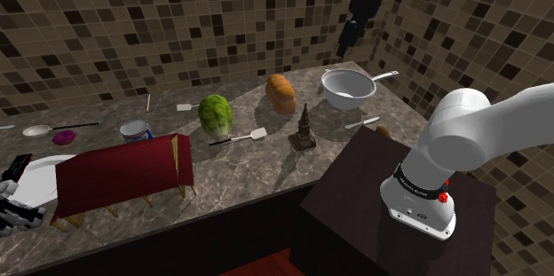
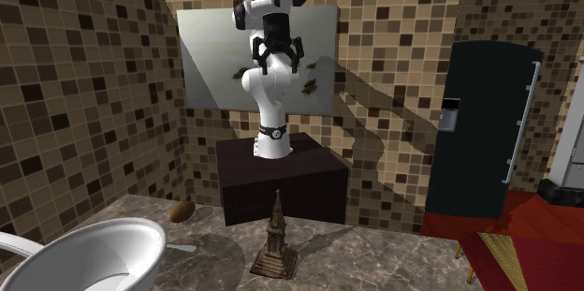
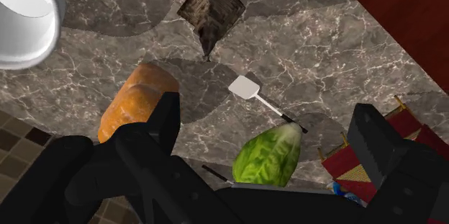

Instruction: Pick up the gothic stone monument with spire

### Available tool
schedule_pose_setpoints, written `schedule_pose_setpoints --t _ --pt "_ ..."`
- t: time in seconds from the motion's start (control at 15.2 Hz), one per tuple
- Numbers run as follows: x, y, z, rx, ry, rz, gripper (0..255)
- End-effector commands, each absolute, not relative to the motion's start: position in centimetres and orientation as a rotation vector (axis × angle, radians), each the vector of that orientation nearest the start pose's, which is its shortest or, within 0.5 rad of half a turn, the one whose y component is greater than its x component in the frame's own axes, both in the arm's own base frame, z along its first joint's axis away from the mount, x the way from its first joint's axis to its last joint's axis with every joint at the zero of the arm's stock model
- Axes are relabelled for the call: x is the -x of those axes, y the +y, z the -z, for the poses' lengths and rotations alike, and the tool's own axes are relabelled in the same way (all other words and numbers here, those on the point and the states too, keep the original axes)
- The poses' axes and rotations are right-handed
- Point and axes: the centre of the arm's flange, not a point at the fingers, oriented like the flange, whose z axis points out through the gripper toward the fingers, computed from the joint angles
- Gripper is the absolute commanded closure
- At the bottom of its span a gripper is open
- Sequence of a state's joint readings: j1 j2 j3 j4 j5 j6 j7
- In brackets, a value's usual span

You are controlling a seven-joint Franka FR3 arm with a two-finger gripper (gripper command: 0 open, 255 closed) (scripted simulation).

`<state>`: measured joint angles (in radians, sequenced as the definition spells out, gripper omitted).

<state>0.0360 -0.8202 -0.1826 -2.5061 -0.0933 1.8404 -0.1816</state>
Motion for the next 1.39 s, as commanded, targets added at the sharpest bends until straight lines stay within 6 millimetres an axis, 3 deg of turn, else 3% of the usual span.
schedule_pose_setpoints --t 0.0,1.32 --pt "-32.2 -7.3 -52.5 3.096 -0.253 0.240 0" --pt "-39.9 -14.3 -27.7 2.846 -1.116 0.237 0"
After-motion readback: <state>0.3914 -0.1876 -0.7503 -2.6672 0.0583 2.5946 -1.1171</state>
